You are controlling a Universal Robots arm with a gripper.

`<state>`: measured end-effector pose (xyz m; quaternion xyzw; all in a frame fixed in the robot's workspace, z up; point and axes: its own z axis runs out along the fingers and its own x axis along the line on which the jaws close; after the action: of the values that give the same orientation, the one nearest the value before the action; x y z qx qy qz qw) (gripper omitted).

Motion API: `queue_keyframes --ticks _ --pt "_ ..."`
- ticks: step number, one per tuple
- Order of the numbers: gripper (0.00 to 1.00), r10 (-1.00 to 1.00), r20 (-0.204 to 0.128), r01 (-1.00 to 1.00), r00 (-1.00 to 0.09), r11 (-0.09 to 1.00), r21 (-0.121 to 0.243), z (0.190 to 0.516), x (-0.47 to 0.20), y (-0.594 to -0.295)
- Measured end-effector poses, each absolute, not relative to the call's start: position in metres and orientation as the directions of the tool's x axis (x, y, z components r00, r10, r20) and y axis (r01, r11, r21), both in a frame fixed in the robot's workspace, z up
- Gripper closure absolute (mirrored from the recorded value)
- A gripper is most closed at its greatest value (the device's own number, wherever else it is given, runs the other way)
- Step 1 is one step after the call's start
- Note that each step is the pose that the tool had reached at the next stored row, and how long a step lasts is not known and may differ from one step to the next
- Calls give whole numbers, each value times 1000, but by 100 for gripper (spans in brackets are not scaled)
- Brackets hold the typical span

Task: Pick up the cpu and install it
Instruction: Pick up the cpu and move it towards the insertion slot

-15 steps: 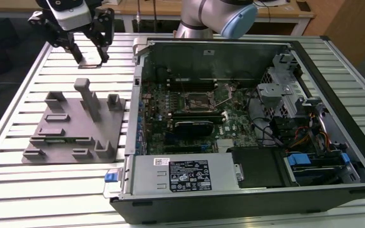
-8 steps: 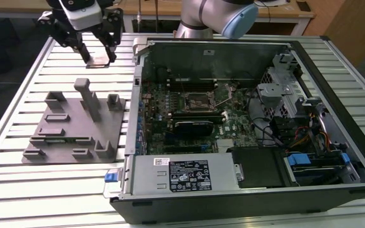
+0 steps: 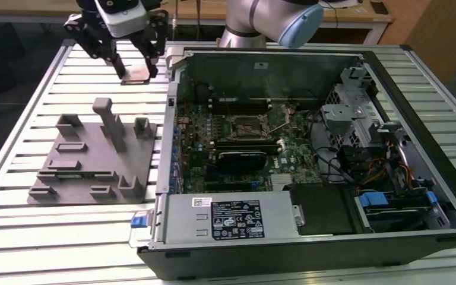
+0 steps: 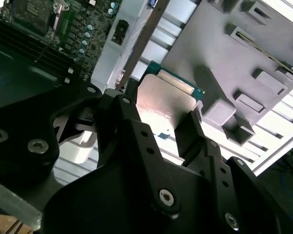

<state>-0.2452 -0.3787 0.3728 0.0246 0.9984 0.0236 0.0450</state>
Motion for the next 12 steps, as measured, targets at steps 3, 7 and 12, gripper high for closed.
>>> queue_keyframes --ticks 3,7,12 --pt "45 51 -89 47 -995 998 49 373 -236 -378" --pt "45 51 -86 47 -995 998 49 372 -221 -377" --pt "45 51 -81 47 -995 998 49 371 -201 -376"
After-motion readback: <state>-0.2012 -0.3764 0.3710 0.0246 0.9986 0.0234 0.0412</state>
